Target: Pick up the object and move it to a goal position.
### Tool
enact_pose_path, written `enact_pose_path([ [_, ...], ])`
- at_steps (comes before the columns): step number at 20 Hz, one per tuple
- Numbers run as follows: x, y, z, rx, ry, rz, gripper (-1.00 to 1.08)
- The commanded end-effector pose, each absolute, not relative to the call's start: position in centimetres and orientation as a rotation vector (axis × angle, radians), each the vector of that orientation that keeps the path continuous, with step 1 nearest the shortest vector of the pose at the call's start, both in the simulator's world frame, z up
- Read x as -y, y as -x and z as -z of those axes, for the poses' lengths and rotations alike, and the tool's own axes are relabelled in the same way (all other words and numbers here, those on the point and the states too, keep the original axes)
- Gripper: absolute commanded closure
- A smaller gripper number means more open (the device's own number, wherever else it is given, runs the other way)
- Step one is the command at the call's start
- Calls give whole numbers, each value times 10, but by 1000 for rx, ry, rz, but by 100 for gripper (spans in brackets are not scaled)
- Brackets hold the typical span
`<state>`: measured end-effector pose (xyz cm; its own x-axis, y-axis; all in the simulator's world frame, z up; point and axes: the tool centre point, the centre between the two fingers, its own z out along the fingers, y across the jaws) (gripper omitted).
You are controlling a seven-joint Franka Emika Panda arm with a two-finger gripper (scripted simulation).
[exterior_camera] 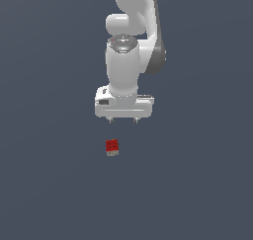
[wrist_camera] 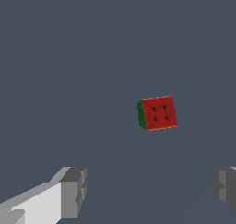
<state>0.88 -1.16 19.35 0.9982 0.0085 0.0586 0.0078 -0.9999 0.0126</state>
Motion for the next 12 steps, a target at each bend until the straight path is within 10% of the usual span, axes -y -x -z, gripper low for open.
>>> enact_pose_path([
  [1,12,-9,-194,-13,-3128,-92,-92],
  [12,19,-3,-199,17,-3133,-81,-92],
])
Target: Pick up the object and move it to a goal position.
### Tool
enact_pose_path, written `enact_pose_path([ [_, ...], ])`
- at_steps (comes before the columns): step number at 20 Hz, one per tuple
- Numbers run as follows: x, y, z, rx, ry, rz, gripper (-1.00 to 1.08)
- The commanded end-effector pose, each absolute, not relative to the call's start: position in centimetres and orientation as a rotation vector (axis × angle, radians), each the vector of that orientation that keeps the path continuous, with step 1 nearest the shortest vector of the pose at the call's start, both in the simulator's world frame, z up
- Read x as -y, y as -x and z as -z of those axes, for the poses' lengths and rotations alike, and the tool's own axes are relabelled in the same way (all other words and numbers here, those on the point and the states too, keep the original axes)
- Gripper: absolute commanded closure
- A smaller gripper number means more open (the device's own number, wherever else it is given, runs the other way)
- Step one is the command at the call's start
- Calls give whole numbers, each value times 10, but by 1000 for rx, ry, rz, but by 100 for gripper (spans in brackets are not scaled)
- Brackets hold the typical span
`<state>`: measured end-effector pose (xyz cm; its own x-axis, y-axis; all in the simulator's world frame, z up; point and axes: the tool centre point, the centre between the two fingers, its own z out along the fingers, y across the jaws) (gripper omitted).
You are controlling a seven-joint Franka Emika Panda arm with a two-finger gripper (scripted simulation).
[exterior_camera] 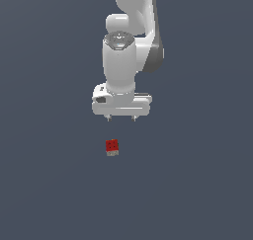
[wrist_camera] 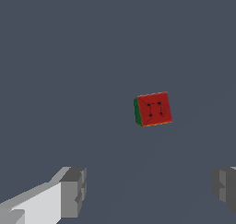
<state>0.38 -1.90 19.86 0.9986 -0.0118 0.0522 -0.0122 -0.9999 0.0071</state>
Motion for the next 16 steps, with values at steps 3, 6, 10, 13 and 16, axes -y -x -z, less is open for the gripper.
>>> enact_pose_path([
  [3,19,-4,-199,21,-3133,-81,-92],
  [6,19,-4,-197,48,-3135,-79,-92],
  [10,21,-6,-194,120,-3136,-75,-92],
  [13,22,-8,-190,198,-3136,-71,-92],
  [16,24,-11,-185,298,-3132,-65,-92],
])
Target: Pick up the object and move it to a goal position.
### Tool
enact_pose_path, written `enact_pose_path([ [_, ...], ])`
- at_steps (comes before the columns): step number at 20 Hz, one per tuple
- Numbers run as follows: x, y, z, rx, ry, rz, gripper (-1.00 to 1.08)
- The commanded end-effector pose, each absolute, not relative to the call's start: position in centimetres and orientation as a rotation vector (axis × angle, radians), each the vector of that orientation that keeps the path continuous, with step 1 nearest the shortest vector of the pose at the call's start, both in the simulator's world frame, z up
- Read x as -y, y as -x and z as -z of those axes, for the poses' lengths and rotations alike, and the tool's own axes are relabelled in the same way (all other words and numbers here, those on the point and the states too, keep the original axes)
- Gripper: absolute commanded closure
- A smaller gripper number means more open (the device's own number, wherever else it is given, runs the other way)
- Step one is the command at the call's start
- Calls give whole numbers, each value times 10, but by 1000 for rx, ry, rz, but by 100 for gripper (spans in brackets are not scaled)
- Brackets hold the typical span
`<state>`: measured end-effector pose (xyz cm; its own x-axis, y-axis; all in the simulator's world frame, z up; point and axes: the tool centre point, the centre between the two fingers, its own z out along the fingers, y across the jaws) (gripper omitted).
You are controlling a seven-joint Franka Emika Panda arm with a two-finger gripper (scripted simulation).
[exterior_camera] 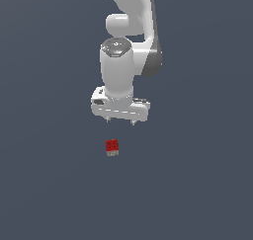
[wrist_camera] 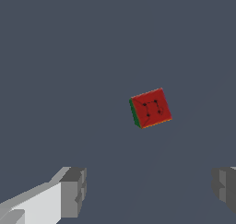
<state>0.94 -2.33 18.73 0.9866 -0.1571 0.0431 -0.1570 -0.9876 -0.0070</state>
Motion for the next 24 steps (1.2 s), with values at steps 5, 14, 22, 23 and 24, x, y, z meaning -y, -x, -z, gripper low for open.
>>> enact_pose_path([
  [5,29,-16,-174,-507,3087,52,-92],
  [14,38,-26,-152,-924,2982,28,-92],
  [22,46,-34,-132,-1279,2848,11,-92],
  [23,47,-35,-129,-1322,2829,9,-92],
  [24,48,-36,-127,-1365,2809,7,-92],
])
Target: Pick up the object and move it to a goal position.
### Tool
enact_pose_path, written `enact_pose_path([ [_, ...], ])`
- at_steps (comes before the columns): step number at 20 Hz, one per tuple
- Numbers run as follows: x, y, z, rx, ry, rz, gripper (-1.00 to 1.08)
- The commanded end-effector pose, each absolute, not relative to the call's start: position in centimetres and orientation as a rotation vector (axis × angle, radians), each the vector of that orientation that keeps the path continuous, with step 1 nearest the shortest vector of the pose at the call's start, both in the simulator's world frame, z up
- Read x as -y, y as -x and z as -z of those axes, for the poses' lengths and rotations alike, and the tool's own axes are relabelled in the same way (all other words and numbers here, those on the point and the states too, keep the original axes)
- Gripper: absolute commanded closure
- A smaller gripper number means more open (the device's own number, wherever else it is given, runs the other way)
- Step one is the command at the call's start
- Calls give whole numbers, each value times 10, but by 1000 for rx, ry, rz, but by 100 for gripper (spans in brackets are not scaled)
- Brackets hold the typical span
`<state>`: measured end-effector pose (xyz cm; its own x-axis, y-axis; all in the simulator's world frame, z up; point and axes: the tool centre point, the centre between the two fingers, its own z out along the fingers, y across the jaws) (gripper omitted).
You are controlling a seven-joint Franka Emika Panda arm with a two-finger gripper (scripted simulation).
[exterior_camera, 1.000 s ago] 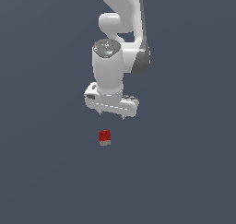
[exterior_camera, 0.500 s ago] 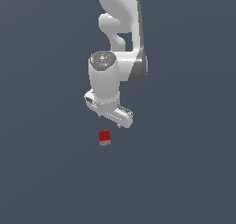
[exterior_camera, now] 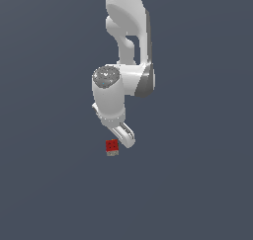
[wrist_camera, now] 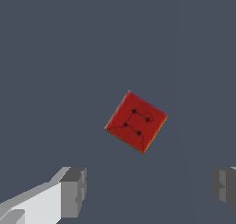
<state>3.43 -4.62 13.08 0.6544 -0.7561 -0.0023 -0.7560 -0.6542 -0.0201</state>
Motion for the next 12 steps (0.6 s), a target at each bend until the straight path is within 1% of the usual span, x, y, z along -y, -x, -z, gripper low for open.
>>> enact_pose_path([
  [1,49,-37,-125,-1407,2789,6,-92],
  [12,60,-46,-99,-1837,2538,-3,-92],
])
